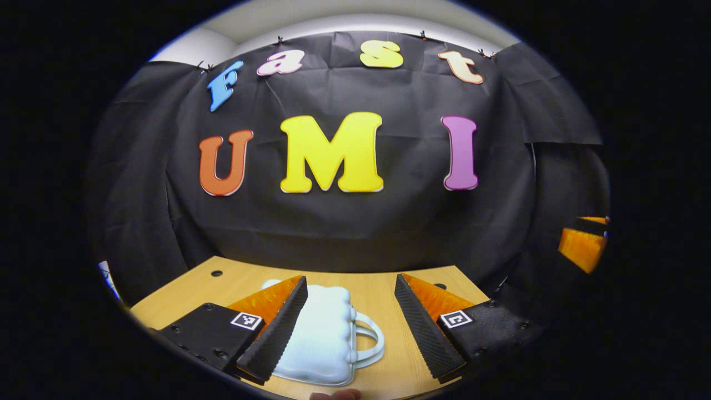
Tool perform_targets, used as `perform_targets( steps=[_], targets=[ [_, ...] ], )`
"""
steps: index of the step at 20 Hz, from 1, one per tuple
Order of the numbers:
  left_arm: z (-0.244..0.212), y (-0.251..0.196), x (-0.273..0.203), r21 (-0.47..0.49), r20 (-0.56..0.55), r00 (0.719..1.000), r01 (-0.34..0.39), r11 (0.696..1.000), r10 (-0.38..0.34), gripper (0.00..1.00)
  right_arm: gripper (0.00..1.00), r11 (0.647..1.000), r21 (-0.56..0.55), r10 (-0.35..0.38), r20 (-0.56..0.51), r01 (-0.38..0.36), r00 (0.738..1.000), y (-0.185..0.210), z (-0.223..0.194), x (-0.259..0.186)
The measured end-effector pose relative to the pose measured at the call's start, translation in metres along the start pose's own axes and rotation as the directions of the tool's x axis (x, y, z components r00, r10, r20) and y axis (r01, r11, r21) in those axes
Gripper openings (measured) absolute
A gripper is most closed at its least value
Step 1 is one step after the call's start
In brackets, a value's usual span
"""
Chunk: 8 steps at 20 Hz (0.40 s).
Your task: First open the suitcase, pack the skin care products into it, and then close the suitcase.
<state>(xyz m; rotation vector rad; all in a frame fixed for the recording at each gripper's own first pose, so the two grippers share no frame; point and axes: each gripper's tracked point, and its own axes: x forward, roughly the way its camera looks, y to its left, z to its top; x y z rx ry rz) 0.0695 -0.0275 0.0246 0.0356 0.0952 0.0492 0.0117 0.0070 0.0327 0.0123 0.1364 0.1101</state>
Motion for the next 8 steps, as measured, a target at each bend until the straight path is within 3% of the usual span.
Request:
perform_targets(
  steps=[8],
  targets=[
    [0.022,0.013,-0.026,-0.052,0.06,0.998,-0.027,0.998,0.03,1.0,0.68,1.0,-0.001,0.03,0.069,-0.03,0.997,0.03,0.017,0.003]
  ],
)
